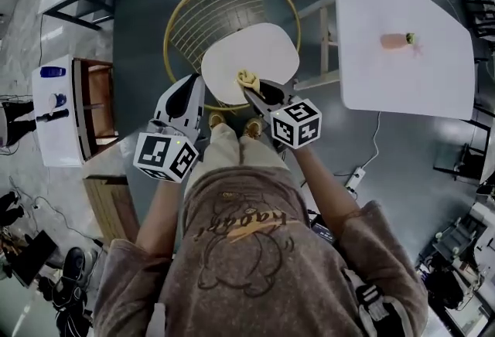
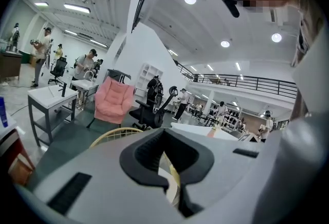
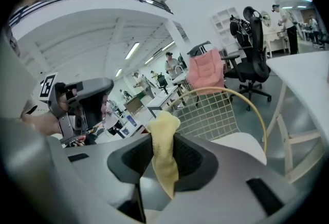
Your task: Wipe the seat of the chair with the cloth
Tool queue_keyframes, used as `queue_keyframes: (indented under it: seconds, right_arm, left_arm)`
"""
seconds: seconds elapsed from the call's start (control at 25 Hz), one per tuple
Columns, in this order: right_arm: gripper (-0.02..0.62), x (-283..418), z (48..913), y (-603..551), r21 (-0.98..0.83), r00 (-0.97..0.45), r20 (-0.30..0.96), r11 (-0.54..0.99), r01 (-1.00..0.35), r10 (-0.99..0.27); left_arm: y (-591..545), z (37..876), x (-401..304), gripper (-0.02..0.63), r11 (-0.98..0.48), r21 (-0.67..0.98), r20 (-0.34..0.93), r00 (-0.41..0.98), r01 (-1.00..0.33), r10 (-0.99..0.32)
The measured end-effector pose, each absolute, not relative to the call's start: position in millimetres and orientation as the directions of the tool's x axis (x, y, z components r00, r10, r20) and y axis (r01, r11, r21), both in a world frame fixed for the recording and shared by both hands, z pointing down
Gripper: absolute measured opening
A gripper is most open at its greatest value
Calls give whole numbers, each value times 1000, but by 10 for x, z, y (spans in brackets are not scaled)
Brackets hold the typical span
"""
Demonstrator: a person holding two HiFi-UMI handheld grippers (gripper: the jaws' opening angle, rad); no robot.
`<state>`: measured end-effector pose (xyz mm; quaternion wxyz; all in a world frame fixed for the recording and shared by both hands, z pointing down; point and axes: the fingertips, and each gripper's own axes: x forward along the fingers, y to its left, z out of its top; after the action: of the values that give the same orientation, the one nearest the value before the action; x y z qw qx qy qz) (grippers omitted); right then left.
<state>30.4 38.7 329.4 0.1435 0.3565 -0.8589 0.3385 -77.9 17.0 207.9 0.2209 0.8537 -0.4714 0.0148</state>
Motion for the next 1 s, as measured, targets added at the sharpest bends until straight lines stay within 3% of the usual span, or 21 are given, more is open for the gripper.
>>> queue_keyframes:
  seconds: [0.52, 0.76, 1.0]
  right_arm:
    - [130, 1059, 1695, 518, -310, -535, 220, 462, -831, -815]
    - [130, 1315, 1501, 790, -200, -435, 142, 405, -892, -889]
    - [130, 1356, 1512, 868, -209, -380, 104, 354, -912, -919]
  left_arm:
    - [459, 1432, -936, 3, -507, 316, 166, 573, -802, -802]
    - [576, 1421, -1011, 3, -484, 303, 157, 544, -821, -824]
    - [608, 1434, -938, 3, -489, 253, 126, 530, -835, -839]
